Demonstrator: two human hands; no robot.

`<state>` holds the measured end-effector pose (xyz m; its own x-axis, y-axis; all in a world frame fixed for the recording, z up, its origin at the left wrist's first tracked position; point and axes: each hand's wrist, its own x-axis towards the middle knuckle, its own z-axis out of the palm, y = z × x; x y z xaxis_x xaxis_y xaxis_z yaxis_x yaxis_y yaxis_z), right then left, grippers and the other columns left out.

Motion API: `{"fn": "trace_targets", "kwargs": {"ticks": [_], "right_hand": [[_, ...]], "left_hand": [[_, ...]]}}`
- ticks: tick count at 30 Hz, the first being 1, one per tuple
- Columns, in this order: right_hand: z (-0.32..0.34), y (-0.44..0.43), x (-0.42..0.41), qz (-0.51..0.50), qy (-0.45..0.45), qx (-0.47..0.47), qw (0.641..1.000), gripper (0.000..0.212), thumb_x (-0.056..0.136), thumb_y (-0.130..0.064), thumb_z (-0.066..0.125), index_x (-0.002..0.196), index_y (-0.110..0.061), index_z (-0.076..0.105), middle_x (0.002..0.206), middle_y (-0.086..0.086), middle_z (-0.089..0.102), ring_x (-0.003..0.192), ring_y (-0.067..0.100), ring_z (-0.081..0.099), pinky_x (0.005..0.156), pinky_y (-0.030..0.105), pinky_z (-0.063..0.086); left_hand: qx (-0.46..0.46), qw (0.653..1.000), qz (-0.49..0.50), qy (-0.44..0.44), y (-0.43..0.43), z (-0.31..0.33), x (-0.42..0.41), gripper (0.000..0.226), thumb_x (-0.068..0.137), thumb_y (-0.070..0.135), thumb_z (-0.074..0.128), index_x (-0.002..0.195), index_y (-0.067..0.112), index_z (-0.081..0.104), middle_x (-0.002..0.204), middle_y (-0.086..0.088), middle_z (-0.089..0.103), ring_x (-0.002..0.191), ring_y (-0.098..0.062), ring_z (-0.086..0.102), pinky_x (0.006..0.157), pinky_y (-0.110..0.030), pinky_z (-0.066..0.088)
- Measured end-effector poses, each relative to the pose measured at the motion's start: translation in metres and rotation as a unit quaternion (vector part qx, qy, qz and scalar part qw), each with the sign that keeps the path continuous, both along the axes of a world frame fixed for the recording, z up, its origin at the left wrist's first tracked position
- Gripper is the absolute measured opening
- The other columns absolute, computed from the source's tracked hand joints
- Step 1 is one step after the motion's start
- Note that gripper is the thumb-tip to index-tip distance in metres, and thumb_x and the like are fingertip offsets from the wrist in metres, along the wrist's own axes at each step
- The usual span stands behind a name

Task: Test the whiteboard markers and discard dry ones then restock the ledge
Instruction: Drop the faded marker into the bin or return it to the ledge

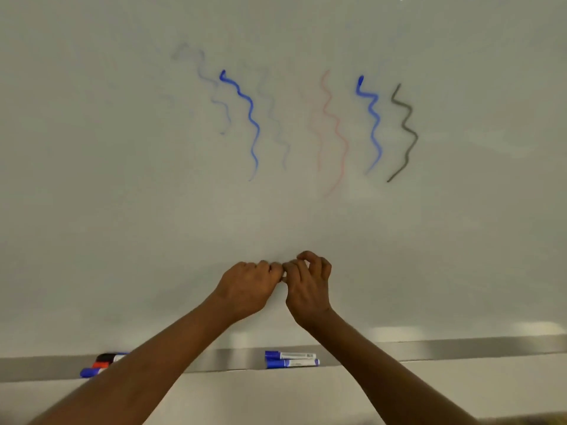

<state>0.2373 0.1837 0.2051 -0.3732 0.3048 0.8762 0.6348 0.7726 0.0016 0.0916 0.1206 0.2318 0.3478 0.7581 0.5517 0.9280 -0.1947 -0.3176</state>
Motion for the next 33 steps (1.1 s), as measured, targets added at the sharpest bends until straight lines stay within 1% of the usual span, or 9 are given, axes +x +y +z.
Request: {"fn": "trace_targets", "kwargs": {"ticks": [6,9,12,16,18,22,26,30,33], "right_hand": [[0.043,-0.023,0.011,0.002,-0.004,0.045,0.999,0.029,0.083,-0.003,0.042,0.082,-0.01,0.07,0.082,0.002,0.068,0.108,0.025,0.047,0.08,0.038,0.032],[0.063,-0.04,0.017,0.006,-0.016,0.041,0.999,0.018,0.084,-0.014,0.059,0.099,-0.016,0.069,0.105,0.004,0.067,0.124,0.031,0.041,0.089,0.041,0.031],[0.093,-0.057,0.023,0.017,0.096,-0.055,0.994,0.061,0.082,-0.048,0.064,0.13,-0.015,0.046,0.138,0.009,0.044,0.136,0.03,0.028,0.105,0.039,0.023],[0.141,-0.08,0.034,0.193,0.281,-0.372,0.863,0.092,0.06,-0.048,0.082,0.134,-0.038,0.029,0.138,-0.011,0.039,0.131,0.007,0.035,0.105,0.031,0.035],[0.159,-0.084,0.041,0.273,0.293,-0.417,0.816,0.082,0.052,-0.052,0.082,0.124,-0.043,0.043,0.119,-0.009,0.053,0.114,0.007,0.05,0.086,0.024,0.047],[0.186,-0.099,0.044,0.373,0.309,-0.416,0.77,0.059,0.059,-0.045,0.084,0.108,-0.018,0.063,0.08,0.002,0.054,0.071,0.008,0.052,0.064,0.021,0.045],[0.209,-0.111,0.051,0.36,0.318,-0.336,0.81,0.007,0.083,-0.018,0.072,0.084,-0.011,0.074,0.068,0.004,0.067,0.061,0.013,0.057,0.057,0.027,0.045],[0.217,-0.101,0.064,0.344,0.355,-0.256,0.831,0.018,0.083,-0.03,0.066,0.078,-0.016,0.074,0.067,0.005,0.069,0.061,0.02,0.064,0.057,0.032,0.051],[0.224,-0.086,0.078,0.301,0.356,-0.129,0.875,0.018,0.087,-0.027,0.062,0.082,-0.014,0.072,0.071,-0.002,0.069,0.064,0.018,0.064,0.056,0.031,0.049]], "left_hand": [[0.049,0.999,-0.016,-0.006,-0.02,0.038,-0.004,0.02,0.091,0.029,0.041,0.099,0.014,0.053,0.048,-0.001,0.045,0.03,-0.019,0.038,0.037,-0.021,0.023],[0.074,0.996,-0.03,-0.031,-0.032,0.053,-0.007,0.03,0.1,0.035,0.029,0.101,0.016,0.052,0.049,-0.002,0.044,0.03,-0.019,0.037,0.035,-0.022,0.023],[0.13,0.99,-0.031,-0.044,-0.04,0.075,-0.012,0.036,0.104,0.039,0.025,0.099,0.015,0.051,0.052,-0.001,0.042,0.033,-0.017,0.034,0.035,-0.023,0.025],[0.232,0.97,-0.059,-0.035,-0.047,0.117,-0.011,0.03,0.103,0.037,0.036,0.101,0.012,0.053,0.053,-0.003,0.042,0.037,-0.018,0.036,0.035,-0.027,0.03],[0.267,0.959,-0.098,-0.001,-0.052,0.136,-0.004,0.027,0.101,0.035,0.042,0.103,0.01,0.053,0.056,-0.004,0.044,0.04,-0.019,0.037,0.036,-0.028,0.032],[0.287,0.946,-0.141,0.048,-0.06,0.162,0.014,0.025,0.102,0.03,0.043,0.104,0.008,0.052,0.058,-0.006,0.046,0.042,-0.02,0.039,0.038,-0.03,0.033],[0.292,0.943,-0.145,0.07,-0.057,0.175,0.021,0.024,0.094,0.004,0.049,0.117,0.001,0.049,0.069,-0.011,0.058,0.045,-0.022,0.045,0.04,-0.031,0.038],[0.308,0.94,-0.122,0.085,-0.045,0.198,0.023,0.036,0.095,-0.007,0.031,0.129,-0.004,0.044,0.111,-0.023,0.066,0.055,-0.025,0.055,0.05,-0.033,0.049],[0.329,0.936,-0.08,0.097,-0.028,0.221,0.024,0.046,0.089,-0.015,0.031,0.134,-0.009,0.038,0.135,-0.033,0.047,0.101,-0.045,0.061,0.08,-0.05,0.053]]}}
